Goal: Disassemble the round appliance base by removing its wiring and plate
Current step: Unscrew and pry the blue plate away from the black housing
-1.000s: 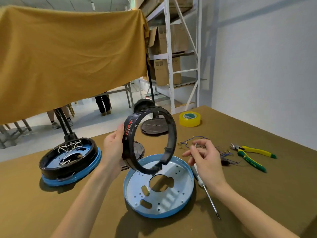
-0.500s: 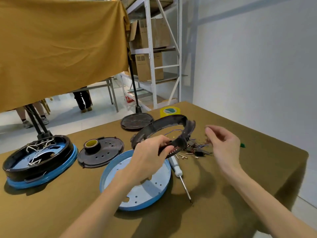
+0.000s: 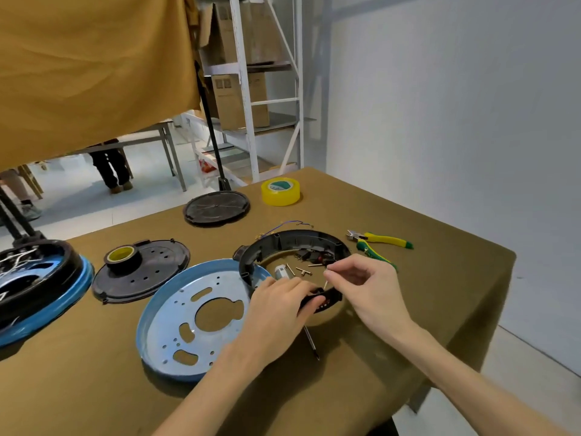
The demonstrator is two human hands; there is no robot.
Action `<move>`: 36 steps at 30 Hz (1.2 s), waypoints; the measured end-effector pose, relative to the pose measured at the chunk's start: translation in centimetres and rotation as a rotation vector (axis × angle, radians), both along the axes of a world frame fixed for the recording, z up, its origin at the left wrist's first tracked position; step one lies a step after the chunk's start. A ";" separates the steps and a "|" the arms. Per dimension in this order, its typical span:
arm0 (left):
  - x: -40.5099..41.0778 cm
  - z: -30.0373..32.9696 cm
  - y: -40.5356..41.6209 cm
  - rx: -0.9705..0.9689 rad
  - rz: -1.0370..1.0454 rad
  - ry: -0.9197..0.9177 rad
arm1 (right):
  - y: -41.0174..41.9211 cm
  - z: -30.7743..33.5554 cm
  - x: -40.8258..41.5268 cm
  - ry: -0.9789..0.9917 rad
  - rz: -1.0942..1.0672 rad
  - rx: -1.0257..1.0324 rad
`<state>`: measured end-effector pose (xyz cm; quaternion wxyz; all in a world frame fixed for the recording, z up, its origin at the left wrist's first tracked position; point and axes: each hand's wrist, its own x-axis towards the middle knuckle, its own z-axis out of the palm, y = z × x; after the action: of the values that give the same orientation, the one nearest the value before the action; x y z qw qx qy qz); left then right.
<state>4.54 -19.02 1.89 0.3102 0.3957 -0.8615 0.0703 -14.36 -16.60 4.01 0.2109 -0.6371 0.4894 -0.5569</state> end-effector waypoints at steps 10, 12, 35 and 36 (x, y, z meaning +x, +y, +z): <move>0.2 -0.5 -0.4 0.042 -0.070 0.073 | -0.6 0.1 -0.3 0.273 0.065 -0.051; 0.2 -0.4 -0.5 0.062 -0.081 0.102 | -0.7 0.0 0.0 0.380 0.069 -0.068; -0.1 -0.2 -0.3 0.065 -0.120 0.112 | -1.3 1.6 -1.4 0.571 0.196 0.057; -0.1 -0.2 -0.3 0.057 -0.119 0.122 | -1.2 1.5 -1.4 0.571 0.168 0.040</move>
<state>4.41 -19.34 1.67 0.3544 0.3562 -0.8646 0.0029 -15.76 -17.77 5.48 0.1227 -0.8018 0.4856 -0.3260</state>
